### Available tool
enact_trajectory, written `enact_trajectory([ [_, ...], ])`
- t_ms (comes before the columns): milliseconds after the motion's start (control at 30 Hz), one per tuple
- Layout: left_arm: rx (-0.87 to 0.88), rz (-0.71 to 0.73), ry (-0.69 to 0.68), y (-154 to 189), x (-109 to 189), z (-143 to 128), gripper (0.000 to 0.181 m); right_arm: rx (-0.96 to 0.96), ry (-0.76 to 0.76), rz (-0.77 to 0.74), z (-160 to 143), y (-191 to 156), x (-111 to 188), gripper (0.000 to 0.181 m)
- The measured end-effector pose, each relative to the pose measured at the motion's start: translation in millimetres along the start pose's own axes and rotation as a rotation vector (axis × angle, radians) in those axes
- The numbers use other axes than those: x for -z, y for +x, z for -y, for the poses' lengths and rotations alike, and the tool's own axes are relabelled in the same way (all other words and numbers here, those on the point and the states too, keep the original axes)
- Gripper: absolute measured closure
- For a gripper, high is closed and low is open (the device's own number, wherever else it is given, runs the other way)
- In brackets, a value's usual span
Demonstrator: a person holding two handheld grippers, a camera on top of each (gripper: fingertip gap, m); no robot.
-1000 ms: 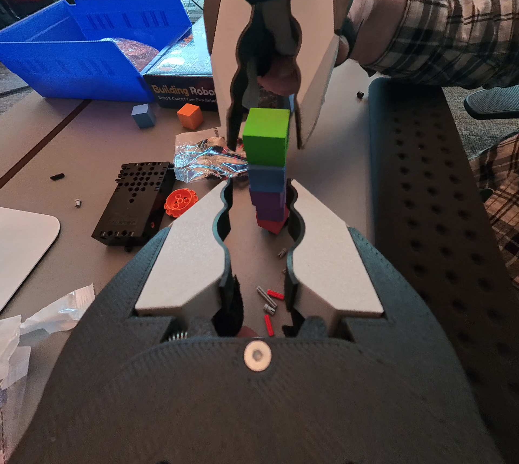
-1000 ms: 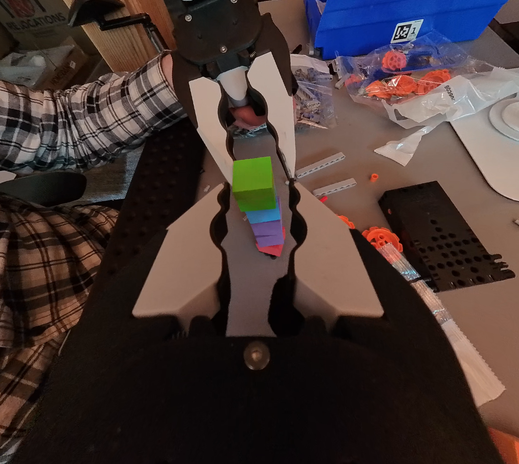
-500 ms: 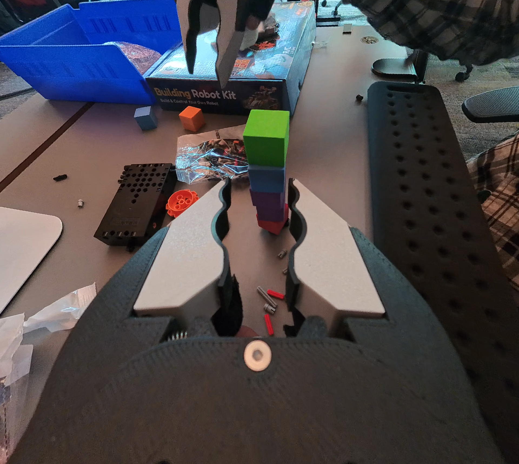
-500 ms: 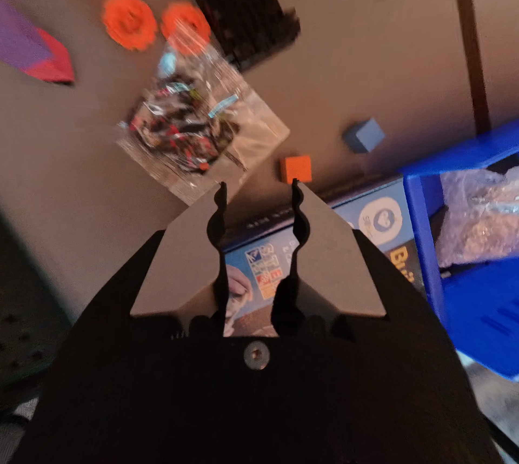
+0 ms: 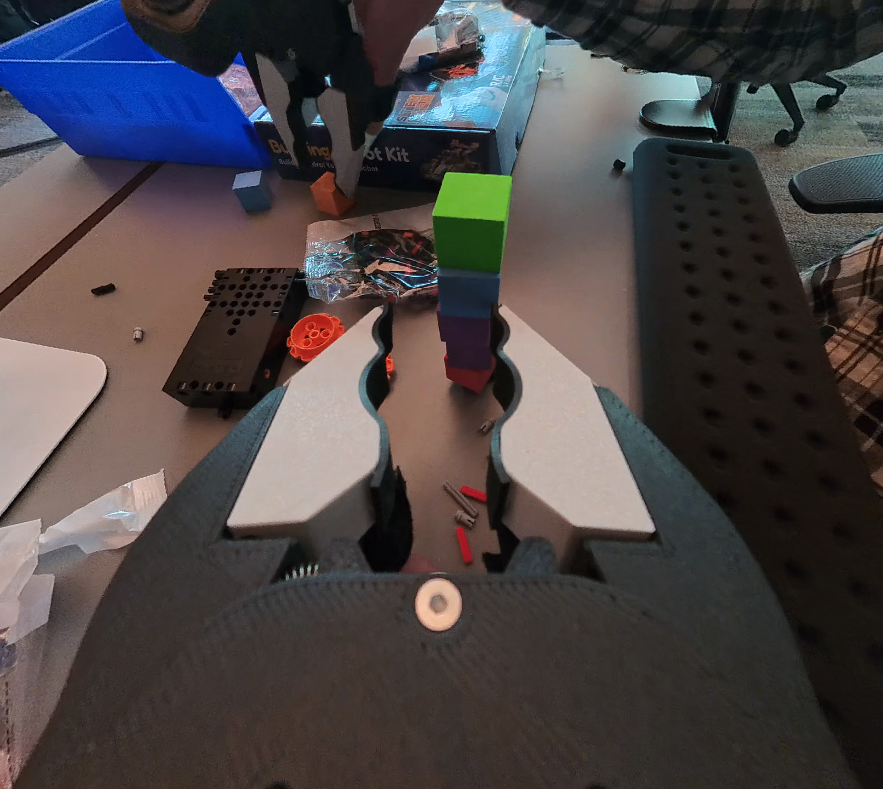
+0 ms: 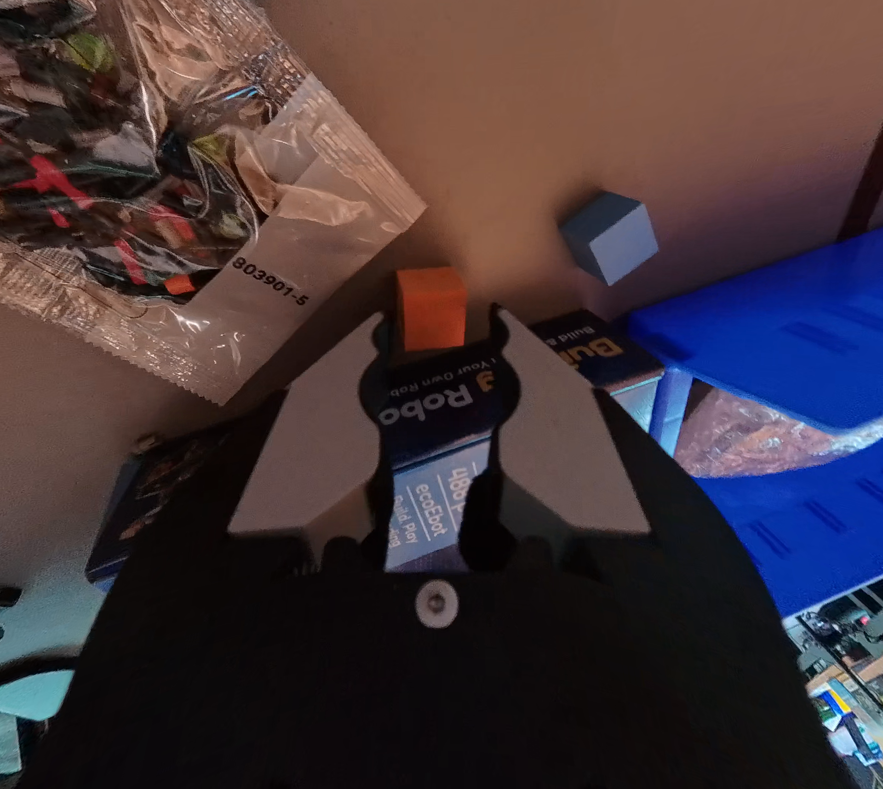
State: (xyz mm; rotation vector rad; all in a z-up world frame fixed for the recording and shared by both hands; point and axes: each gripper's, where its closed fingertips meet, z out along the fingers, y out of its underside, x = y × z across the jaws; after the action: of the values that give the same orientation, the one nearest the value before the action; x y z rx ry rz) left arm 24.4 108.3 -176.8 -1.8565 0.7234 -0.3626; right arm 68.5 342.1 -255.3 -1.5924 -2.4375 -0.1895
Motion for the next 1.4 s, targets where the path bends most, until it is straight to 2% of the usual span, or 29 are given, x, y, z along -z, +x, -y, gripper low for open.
enact_trajectory([
  [33, 0.0, 0.0, -0.001, 0.1, 0.0, -0.4, 0.142, 0.005, -0.003, 0.012, 1.0, -1.3, -0.9, 0.156],
  [167, -0.001, -0.001, 0.0, 0.1, 0.9, -0.8, 0.142, -0.021, 0.014, 0.01, 0.5, 2.4, 1.0, 0.156],
  [233, -0.002, 0.001, 0.005, -0.3, 1.9, 0.3, 0.142, -0.052, 0.092, 0.003, 5.8, 2.9, 13.6, 0.157],
  [333, -0.002, 0.004, 0.013, -1.0, 2.9, 2.1, 0.142, -0.088, 0.391, 0.0, 37.9, -5.1, 60.9, 0.156],
  [400, -0.002, 0.006, 0.016, -1.2, 3.0, 3.2, 0.14, -0.056, 0.671, 0.017, 67.9, -23.3, 106.1, 0.157],
  [467, 0.0, 0.006, 0.02, -1.0, 3.1, 3.9, 0.139, -0.034, 0.882, 0.093, 87.1, -51.1, 145.2, 0.157],
  [533, 0.003, 0.006, 0.025, -1.1, 3.4, 4.6, 0.139, -0.003, 1.038, 0.199, 99.4, -83.1, 175.3, 0.156],
  [667, 0.006, 0.003, 0.05, -0.8, 6.0, 9.1, 0.139, 0.023, 1.199, 0.327, 111.8, -127.2, 200.7, 0.156],
  [900, 0.014, -0.008, 0.12, 0.5, 14.1, 21.5, 0.14, -0.012, 1.306, 0.432, 119.9, -150.3, 199.0, 0.156],
  [1400, 0.013, -0.015, 0.096, 1.6, 8.8, 16.8, 0.14, -0.01, 1.348, 0.427, 121.4, -160.1, 180.9, 0.156],
])
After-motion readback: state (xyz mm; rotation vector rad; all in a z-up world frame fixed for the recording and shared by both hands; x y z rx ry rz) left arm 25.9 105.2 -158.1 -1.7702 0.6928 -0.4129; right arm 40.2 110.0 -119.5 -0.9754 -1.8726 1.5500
